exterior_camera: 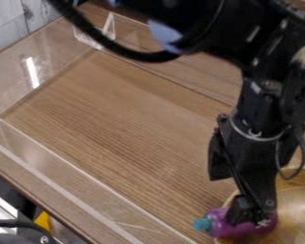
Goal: Put the purple eggplant in the brown bowl
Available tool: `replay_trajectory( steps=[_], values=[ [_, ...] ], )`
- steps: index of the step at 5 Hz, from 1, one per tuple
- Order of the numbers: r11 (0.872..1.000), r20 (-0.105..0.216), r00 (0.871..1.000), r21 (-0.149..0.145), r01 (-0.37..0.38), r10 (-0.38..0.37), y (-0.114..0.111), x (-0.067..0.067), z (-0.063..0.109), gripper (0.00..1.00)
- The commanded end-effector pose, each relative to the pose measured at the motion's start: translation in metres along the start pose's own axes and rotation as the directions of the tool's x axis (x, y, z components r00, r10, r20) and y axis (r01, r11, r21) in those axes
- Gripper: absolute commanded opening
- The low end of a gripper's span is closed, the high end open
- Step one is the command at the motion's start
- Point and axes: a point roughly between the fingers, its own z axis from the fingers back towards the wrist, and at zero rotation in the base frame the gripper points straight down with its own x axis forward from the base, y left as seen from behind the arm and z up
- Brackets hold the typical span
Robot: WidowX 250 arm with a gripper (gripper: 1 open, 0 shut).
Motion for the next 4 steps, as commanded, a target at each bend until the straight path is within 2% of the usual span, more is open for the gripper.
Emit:
replay_trajectory(
  steps=[1,3,4],
  values=[
    [1.0,0.074,0.997,0.031,-0.005,0.003,0.001,0.001,0.006,1.0],
    [0.999,0.142,0.99,0.036,-0.025,0.019,0.004,-0.002,-0.003,1.0],
    [0.999,0.178,0.983,0.027,-0.04,0.034,0.005,-0.001,-0.005,1.0]
  ],
)
